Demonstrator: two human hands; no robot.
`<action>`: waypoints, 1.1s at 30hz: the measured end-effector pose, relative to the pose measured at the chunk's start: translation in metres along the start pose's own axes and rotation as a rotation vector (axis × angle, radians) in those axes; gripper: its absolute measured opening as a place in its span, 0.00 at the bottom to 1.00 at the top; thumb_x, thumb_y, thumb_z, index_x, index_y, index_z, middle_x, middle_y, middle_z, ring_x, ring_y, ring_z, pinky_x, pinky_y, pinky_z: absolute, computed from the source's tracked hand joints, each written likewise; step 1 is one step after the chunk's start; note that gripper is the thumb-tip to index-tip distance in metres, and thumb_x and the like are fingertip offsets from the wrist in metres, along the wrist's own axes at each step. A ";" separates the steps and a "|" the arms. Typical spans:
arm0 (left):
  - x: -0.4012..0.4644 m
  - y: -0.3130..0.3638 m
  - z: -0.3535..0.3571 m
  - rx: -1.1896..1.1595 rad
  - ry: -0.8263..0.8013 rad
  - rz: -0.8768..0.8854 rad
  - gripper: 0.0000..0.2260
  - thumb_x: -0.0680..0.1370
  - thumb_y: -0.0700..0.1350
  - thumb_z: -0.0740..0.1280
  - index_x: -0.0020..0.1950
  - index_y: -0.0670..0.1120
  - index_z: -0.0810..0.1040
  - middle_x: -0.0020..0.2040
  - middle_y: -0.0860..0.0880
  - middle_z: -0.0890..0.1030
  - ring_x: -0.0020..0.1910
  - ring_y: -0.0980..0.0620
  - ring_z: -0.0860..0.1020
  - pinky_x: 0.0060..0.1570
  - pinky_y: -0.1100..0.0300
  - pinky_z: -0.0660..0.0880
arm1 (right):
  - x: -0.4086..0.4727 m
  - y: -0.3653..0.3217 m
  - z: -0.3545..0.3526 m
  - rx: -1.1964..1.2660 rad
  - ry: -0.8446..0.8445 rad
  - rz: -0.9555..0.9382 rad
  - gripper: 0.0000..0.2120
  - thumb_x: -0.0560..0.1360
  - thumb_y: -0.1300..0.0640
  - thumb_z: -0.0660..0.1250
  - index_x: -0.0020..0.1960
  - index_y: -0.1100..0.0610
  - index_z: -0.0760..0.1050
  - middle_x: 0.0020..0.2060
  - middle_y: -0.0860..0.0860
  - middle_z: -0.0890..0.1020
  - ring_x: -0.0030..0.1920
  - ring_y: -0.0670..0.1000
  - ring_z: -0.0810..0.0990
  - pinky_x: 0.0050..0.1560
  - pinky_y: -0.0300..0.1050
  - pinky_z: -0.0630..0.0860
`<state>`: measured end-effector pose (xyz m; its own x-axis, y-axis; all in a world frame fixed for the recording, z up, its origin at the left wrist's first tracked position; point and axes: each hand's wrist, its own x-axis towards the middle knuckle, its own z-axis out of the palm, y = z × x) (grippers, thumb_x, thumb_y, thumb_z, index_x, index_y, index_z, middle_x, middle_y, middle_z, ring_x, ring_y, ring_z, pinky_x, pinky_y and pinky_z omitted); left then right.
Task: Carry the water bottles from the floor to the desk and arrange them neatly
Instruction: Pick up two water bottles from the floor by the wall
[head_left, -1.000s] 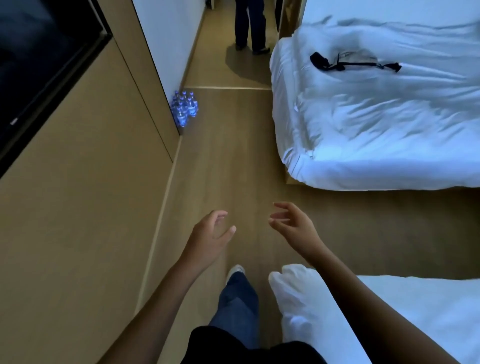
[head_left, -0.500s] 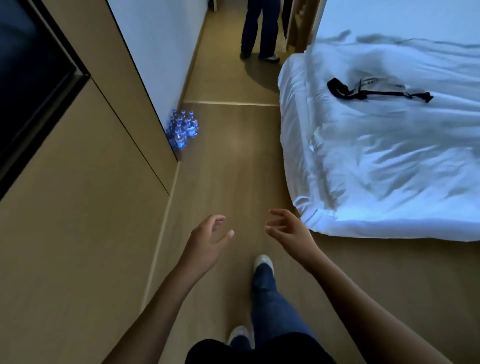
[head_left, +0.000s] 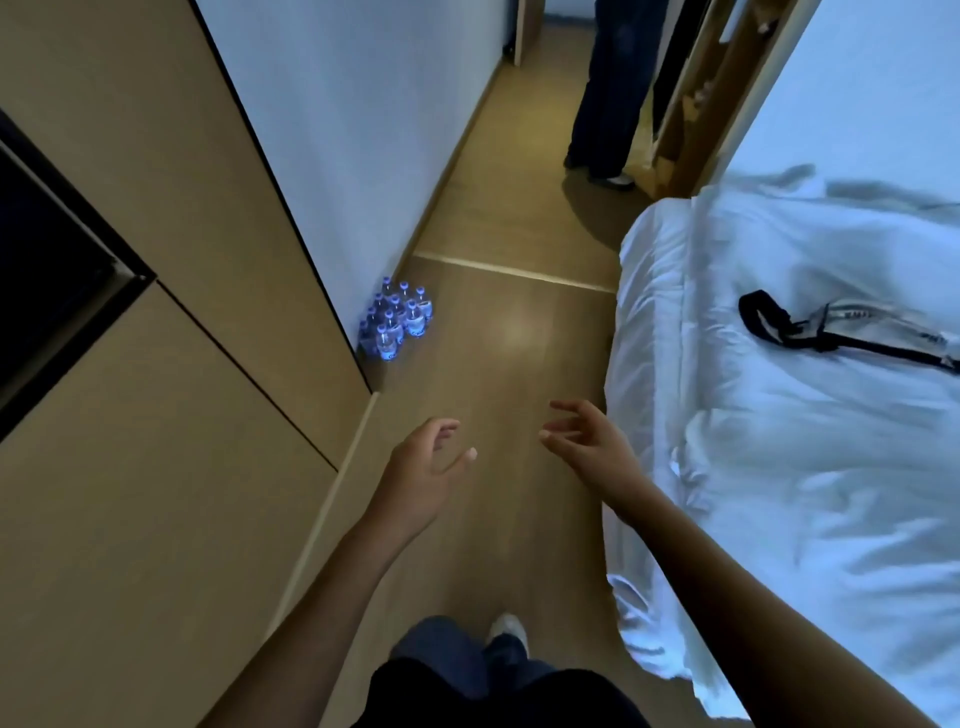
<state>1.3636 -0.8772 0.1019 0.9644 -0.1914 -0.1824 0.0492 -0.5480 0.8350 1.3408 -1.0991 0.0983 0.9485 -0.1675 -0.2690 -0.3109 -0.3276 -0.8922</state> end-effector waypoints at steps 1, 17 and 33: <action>0.016 0.003 0.001 -0.002 -0.002 -0.012 0.16 0.77 0.48 0.70 0.64 0.48 0.75 0.61 0.51 0.78 0.62 0.55 0.75 0.59 0.64 0.69 | 0.019 -0.003 -0.004 -0.005 -0.008 0.001 0.19 0.76 0.53 0.71 0.66 0.50 0.73 0.50 0.46 0.81 0.48 0.44 0.82 0.44 0.33 0.77; 0.352 0.015 -0.038 -0.025 -0.021 -0.048 0.17 0.77 0.47 0.70 0.64 0.47 0.74 0.62 0.50 0.77 0.62 0.54 0.75 0.58 0.63 0.69 | 0.351 -0.078 -0.003 -0.094 -0.087 0.039 0.20 0.77 0.52 0.70 0.67 0.49 0.72 0.50 0.43 0.81 0.47 0.41 0.82 0.38 0.28 0.75; 0.583 0.022 -0.086 -0.088 0.161 -0.257 0.16 0.76 0.42 0.70 0.63 0.44 0.75 0.60 0.50 0.79 0.61 0.51 0.76 0.63 0.56 0.71 | 0.619 -0.159 0.015 -0.112 -0.334 0.062 0.19 0.78 0.60 0.68 0.69 0.57 0.71 0.57 0.57 0.80 0.50 0.50 0.79 0.39 0.25 0.74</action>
<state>1.9495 -0.9308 0.0592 0.9460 0.0793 -0.3143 0.3118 -0.4877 0.8154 1.9782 -1.1371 0.0682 0.8896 0.1175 -0.4414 -0.3553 -0.4293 -0.8303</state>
